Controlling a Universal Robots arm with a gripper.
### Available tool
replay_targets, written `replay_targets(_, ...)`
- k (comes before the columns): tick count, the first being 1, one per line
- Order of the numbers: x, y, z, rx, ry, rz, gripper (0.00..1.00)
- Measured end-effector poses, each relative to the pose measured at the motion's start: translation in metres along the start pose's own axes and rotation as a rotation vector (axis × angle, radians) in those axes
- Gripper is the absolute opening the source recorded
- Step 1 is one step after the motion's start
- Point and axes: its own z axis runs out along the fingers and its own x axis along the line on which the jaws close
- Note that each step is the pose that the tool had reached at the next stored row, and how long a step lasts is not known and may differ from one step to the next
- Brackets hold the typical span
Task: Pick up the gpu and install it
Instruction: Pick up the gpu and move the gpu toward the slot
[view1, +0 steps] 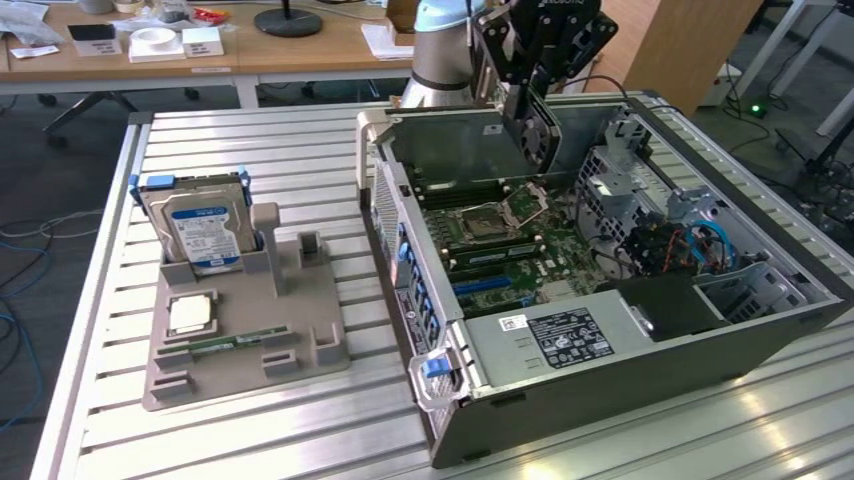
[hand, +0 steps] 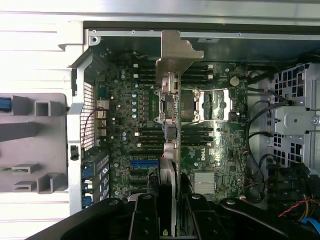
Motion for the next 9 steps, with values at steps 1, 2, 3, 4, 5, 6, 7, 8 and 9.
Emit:
replay_targets(1, 0.0, 0.0, 0.0, 0.0, 0.0, 0.0, 0.26)
replay_targets(2, 0.0, 0.0, 0.0, 0.0, 0.0, 0.0, 0.26)
replay_targets(3, 0.0, 0.0, 0.0, -0.0001, 0.0, 0.0, 0.26)
replay_targets(4, 0.0, 0.0, 0.0, 0.0, 0.0, 0.0, 0.26)
replay_targets(5, 0.0, 0.0, 0.0, 0.0, 0.0, 0.0, 0.26)
replay_targets(6, -0.0007, 0.0, 0.0001, 0.0, 0.0, 0.0, 0.26)
replay_targets(7, -0.002, 0.0001, 0.0001, -0.0001, 0.0, 0.0, 0.26)
replay_targets(8, -0.0039, 0.0001, 0.0002, -0.0001, -0.0001, 0.0, 0.26)
replay_targets(9, -0.0061, 0.0001, 0.0002, -0.0001, 0.0, 0.0, 0.26)
